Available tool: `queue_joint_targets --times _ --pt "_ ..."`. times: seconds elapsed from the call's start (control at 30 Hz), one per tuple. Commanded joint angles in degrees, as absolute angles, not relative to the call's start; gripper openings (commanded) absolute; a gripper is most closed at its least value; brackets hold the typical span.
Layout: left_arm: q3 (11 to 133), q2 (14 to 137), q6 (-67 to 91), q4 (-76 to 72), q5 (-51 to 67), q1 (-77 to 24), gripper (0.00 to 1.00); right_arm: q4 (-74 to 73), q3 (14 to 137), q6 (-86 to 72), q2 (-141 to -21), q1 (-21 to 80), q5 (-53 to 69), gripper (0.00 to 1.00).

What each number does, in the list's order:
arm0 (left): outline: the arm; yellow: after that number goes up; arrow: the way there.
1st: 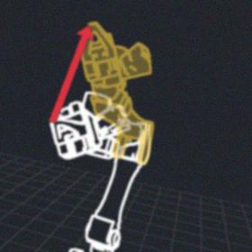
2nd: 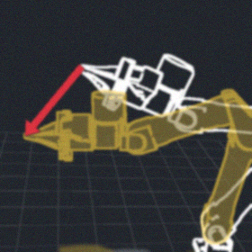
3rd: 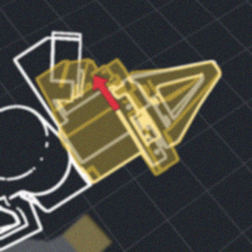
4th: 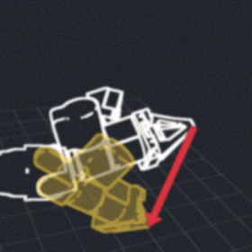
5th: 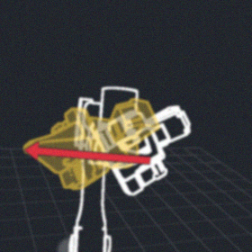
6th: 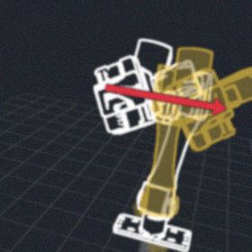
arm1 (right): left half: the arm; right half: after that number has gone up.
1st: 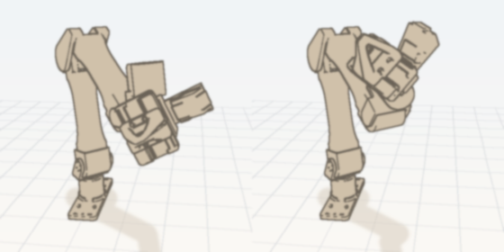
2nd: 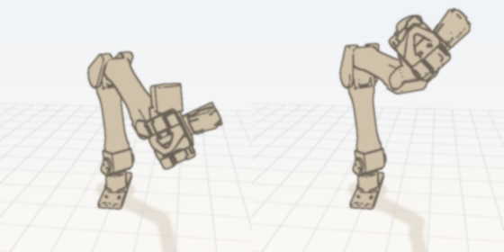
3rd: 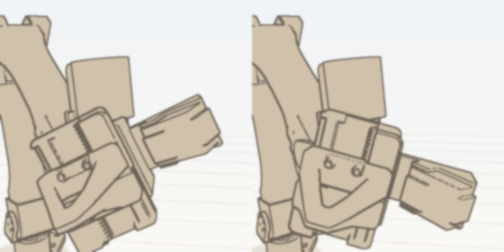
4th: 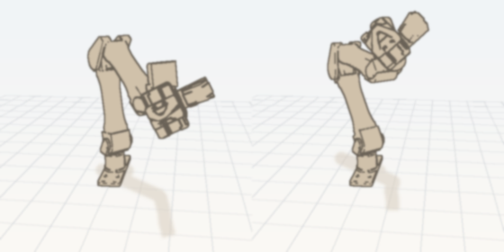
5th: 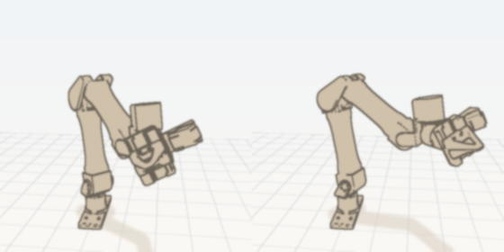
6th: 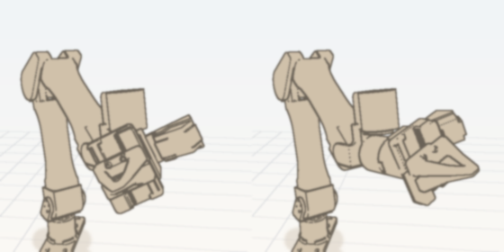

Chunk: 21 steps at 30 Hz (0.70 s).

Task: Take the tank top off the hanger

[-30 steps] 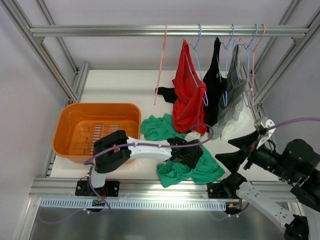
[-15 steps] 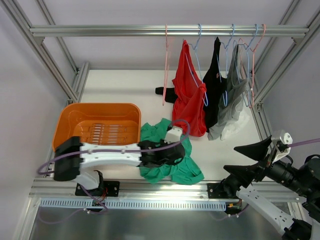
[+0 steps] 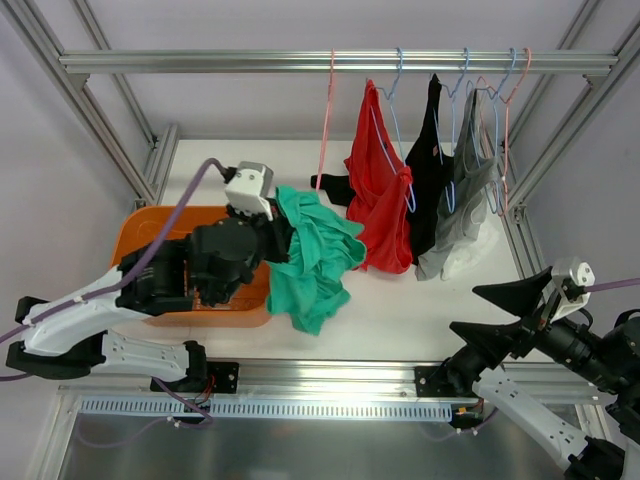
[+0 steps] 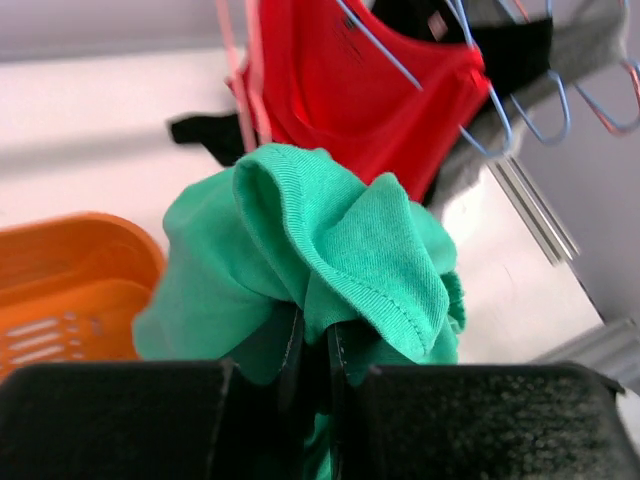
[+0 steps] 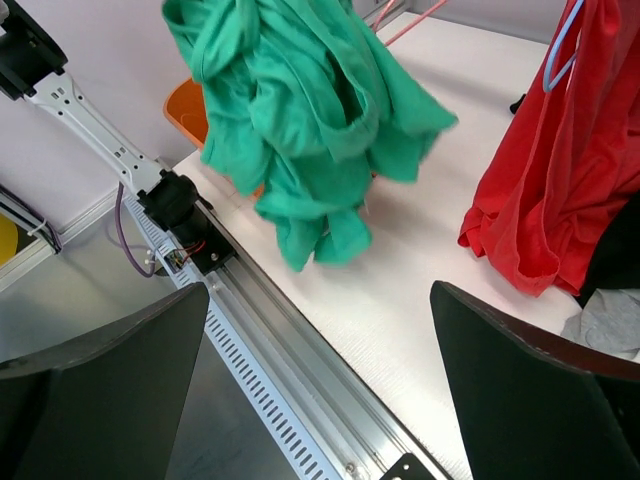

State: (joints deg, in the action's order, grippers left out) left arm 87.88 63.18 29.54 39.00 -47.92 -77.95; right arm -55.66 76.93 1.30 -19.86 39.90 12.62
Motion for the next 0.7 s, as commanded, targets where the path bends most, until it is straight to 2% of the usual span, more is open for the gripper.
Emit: queue_joint_targets --times 0.0,0.2,0.3,0.43,0.5,0.67 --pt "94.1 60.9 22.0 42.1 -60.0 -78.0 0.0 -52.3 78.7 1.7 -22.0 39.9 11.3 1.0" --pt "97.4 58.1 17.9 42.5 -72.1 -77.5 0.0 -51.3 79.8 1.6 -24.2 39.9 10.8 0.99" --pt "104.4 61.1 10.1 42.1 -76.3 -75.2 0.0 -50.8 80.8 1.6 -26.0 40.0 11.1 1.0" --pt "111.9 62.9 5.5 42.2 -72.6 -63.7 0.0 -49.0 80.8 0.4 -27.5 40.0 12.3 1.0" --pt "111.0 61.8 5.7 42.3 -72.2 -60.5 0.0 -47.6 80.1 0.2 -27.7 39.9 12.8 0.99" --pt "96.5 54.7 13.0 42.6 -70.6 -60.4 0.0 -46.8 80.3 -2.3 -30.1 39.9 11.8 0.99"
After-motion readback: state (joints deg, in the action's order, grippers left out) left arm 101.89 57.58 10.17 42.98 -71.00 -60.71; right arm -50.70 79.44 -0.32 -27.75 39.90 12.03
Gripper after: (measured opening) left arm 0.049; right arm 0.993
